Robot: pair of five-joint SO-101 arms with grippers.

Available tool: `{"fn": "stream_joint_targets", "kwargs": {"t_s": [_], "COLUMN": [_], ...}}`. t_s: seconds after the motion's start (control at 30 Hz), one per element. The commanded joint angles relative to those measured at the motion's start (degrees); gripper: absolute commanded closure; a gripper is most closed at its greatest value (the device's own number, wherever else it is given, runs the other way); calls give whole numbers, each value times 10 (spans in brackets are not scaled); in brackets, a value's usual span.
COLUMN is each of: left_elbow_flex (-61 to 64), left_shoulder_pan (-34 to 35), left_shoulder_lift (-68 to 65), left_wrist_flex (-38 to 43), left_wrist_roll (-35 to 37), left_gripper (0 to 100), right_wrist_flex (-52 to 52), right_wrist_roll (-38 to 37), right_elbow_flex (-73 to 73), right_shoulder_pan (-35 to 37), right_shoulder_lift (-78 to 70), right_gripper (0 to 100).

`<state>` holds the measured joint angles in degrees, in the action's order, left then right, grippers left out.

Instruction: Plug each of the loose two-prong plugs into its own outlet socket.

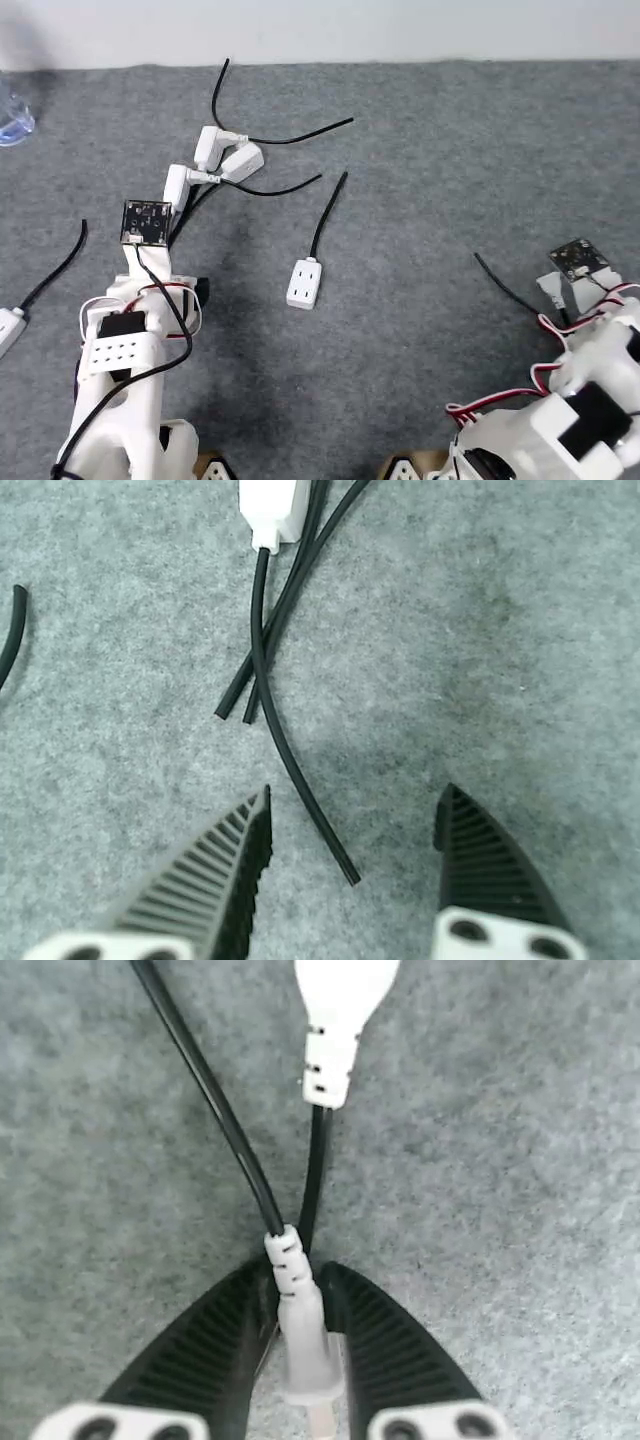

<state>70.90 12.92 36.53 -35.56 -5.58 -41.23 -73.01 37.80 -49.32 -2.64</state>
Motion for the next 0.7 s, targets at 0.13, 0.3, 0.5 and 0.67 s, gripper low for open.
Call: {"fn": "stream_joint_targets", "kwargs": {"t_s": [0.13,0.3,0.5,0.67], "left_elbow_flex": [-5,-5,-5,-5], "left_shoulder_pan": [-5,-5,-5,-5], "left_shoulder_lift": [10,10,10,10], "left_wrist_flex": [13,13,13,13], "left_wrist_roll": [6,6,6,6], "left_gripper": [750,750,750,750], "right_wrist_flex": [2,-44,-138,-142], "right_wrist_roll": [-5,-5,-5,-5], "right_elbow_flex": [-57,-97,-151,-152], "right_shoulder_pan": [-23,-22,-14,-10], "right_shoulder_lift": [9,9,8,3], "right_gripper": [990,985,875,889]}}
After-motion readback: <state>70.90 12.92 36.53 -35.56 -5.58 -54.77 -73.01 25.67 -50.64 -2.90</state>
